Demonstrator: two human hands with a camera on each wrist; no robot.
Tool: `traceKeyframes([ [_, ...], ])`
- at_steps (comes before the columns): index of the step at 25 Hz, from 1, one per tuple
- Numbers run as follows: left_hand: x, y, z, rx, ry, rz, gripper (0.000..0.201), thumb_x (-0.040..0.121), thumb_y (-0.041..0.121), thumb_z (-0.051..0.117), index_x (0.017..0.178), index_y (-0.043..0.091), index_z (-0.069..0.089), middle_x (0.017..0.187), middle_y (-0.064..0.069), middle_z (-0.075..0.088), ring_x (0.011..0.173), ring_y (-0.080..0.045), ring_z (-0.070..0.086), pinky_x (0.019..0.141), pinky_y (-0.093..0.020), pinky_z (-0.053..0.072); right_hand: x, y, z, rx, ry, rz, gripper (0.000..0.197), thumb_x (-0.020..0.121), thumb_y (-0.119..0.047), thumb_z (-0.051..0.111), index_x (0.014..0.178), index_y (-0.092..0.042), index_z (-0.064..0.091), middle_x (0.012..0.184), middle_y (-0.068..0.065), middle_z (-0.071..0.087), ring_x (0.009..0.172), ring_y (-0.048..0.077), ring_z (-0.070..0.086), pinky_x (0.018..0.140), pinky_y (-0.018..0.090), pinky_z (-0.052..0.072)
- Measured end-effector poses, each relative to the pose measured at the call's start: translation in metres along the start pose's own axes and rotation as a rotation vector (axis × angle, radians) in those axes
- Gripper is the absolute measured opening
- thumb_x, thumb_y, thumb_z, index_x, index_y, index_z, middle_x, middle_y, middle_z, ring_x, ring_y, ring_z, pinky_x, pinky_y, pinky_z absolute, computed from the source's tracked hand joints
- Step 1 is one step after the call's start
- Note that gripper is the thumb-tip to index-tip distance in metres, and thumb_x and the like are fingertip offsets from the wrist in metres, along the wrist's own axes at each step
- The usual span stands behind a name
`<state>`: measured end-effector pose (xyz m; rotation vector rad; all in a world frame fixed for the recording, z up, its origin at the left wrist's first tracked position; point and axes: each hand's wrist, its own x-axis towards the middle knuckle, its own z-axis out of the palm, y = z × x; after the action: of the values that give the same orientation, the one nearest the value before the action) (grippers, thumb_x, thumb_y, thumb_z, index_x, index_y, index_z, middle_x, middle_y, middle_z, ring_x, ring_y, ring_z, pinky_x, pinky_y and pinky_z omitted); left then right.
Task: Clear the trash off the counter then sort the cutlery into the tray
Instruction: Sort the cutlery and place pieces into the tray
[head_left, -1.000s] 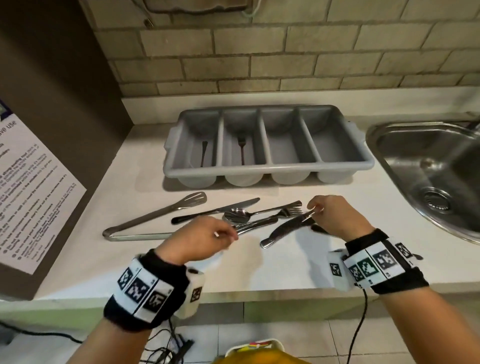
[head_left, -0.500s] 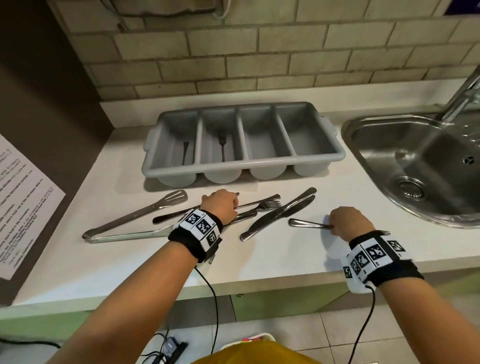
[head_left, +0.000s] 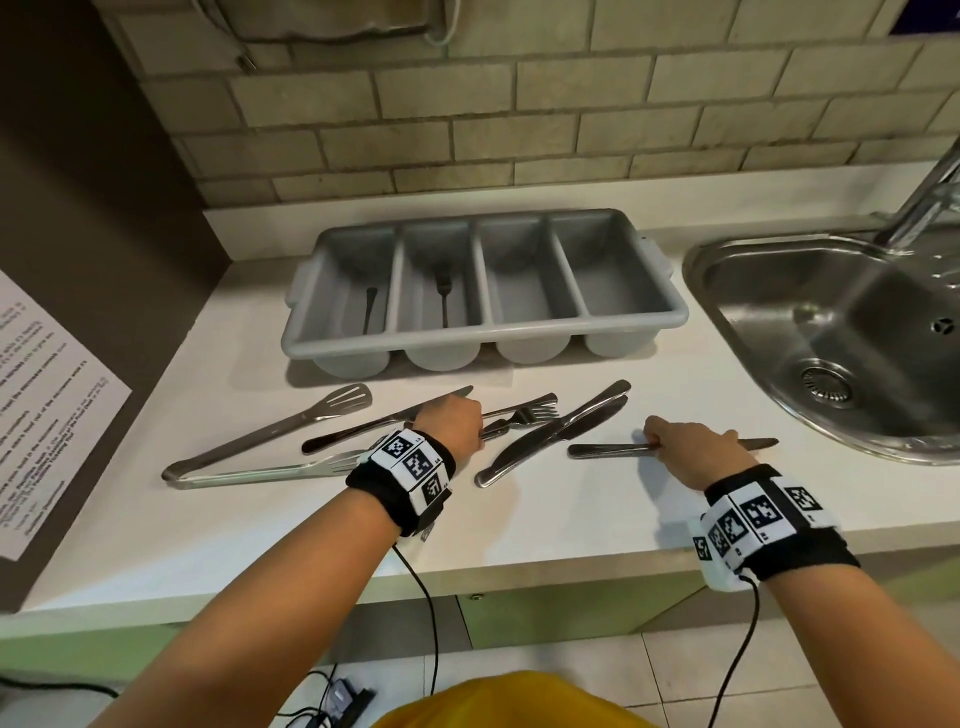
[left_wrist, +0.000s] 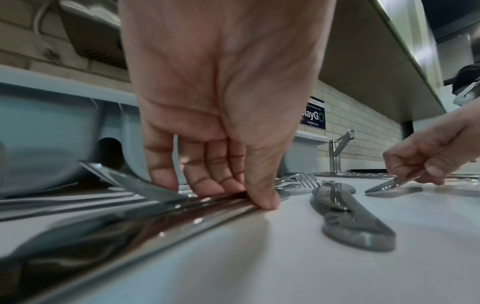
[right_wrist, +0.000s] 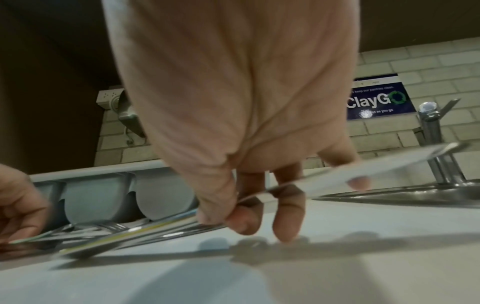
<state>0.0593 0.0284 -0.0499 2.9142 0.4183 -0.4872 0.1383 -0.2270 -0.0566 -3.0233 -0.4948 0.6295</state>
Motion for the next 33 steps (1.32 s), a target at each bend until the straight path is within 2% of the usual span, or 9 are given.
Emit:
traceKeyframes([
  [4, 0.004, -0.003, -0.001, -0.256, -0.017, -0.043, 0.017, 0.084, 0.012, 0.064, 0.1, 0.011, 0.064, 0.11, -0.009, 0.068, 0.1, -0.025, 0.063, 0.088, -0.032, 0.05, -0.008, 0.001, -0.006, -0.016, 0.068, -0.129, 0.019, 0.096, -0.015, 0.031, 0.091, -0.028, 0.043, 0.084, -0.002, 0.058, 0.082, 0.023, 0.046, 0.095, 0.045, 0.031],
  [9, 0.002, 0.006, -0.005, -0.295, 0.039, -0.039, 0.014, 0.092, 0.012, 0.049, 0.101, 0.014, 0.06, 0.107, -0.008, 0.065, 0.091, -0.022, 0.057, 0.072, -0.025, 0.041, -0.021, 0.005, -0.025, -0.032, 0.096, -0.215, 0.05, 0.08, 0.008, 0.031, 0.106, -0.031, 0.049, 0.071, -0.008, 0.046, 0.075, 0.015, 0.036, 0.091, 0.035, 0.027],
  [12, -0.011, 0.01, -0.015, -0.204, 0.25, 0.049, 0.014, 0.094, 0.024, 0.046, 0.102, 0.02, 0.056, 0.106, -0.003, 0.066, 0.094, -0.025, 0.059, 0.075, -0.032, 0.043, -0.022, 0.011, -0.03, -0.017, 0.167, -0.27, 0.054, 0.077, 0.011, 0.03, 0.1, -0.033, 0.05, 0.086, -0.003, 0.058, 0.083, 0.016, 0.037, 0.08, 0.031, 0.021],
  [15, -0.028, 0.014, -0.037, -0.236, 0.504, 0.092, 0.018, 0.095, 0.033, 0.043, 0.105, 0.024, 0.055, 0.091, -0.002, 0.072, 0.085, -0.026, 0.065, 0.071, -0.035, 0.051, -0.02, 0.019, -0.033, 0.057, 0.243, -0.313, 0.061, 0.076, 0.016, 0.032, 0.113, -0.026, 0.056, 0.087, -0.005, 0.052, 0.085, 0.017, 0.039, 0.077, 0.029, 0.02],
  [20, -0.015, 0.022, -0.099, -0.52, 0.724, -0.054, 0.029, 0.092, 0.006, 0.043, 0.12, 0.007, 0.051, 0.107, -0.02, 0.067, 0.1, -0.037, 0.061, 0.087, -0.04, 0.046, -0.014, 0.014, -0.034, 0.353, 0.339, -0.497, 0.062, 0.079, 0.02, 0.035, 0.123, -0.02, 0.054, 0.093, -0.002, 0.054, 0.089, 0.022, 0.054, 0.085, 0.027, 0.04],
  [24, 0.025, 0.017, -0.13, -0.557, 0.645, -0.213, 0.041, 0.086, -0.005, 0.044, 0.125, 0.006, 0.048, 0.123, -0.019, 0.06, 0.116, -0.034, 0.055, 0.099, -0.037, 0.043, -0.016, 0.015, -0.037, 0.56, 0.417, -0.531, 0.055, 0.085, 0.014, 0.038, 0.126, -0.019, 0.054, 0.082, 0.002, 0.058, 0.066, 0.008, 0.05, 0.075, 0.023, 0.039],
  [27, 0.056, 0.008, -0.124, -0.371, 0.452, -0.378, 0.034, 0.09, 0.0, 0.046, 0.123, 0.001, 0.056, 0.131, -0.021, 0.055, 0.121, -0.036, 0.053, 0.101, -0.039, 0.044, -0.018, 0.019, -0.04, 0.604, 0.488, -0.518, 0.048, 0.09, 0.002, 0.048, 0.128, -0.026, 0.056, 0.079, 0.001, 0.063, 0.075, 0.02, 0.059, 0.073, 0.027, 0.046],
  [30, 0.074, 0.003, -0.111, -0.247, 0.332, -0.344, 0.031, 0.094, 0.008, 0.046, 0.122, 0.0, 0.059, 0.131, -0.019, 0.058, 0.123, -0.034, 0.053, 0.105, -0.035, 0.041, -0.017, 0.016, -0.044, 0.601, 0.474, -0.519, 0.04, 0.091, -0.004, 0.051, 0.125, -0.023, 0.058, 0.084, 0.005, 0.07, 0.079, 0.028, 0.065, 0.074, 0.032, 0.05],
  [33, 0.075, -0.001, -0.108, -0.328, 0.348, -0.294, 0.027, 0.09, 0.017, 0.056, 0.113, 0.006, 0.067, 0.125, -0.014, 0.064, 0.119, -0.03, 0.057, 0.103, -0.032, 0.042, -0.013, 0.008, -0.043, 0.665, 0.398, -0.535, 0.036, 0.089, 0.001, 0.048, 0.118, -0.018, 0.056, 0.087, 0.012, 0.072, 0.074, 0.028, 0.063, 0.074, 0.031, 0.05],
])
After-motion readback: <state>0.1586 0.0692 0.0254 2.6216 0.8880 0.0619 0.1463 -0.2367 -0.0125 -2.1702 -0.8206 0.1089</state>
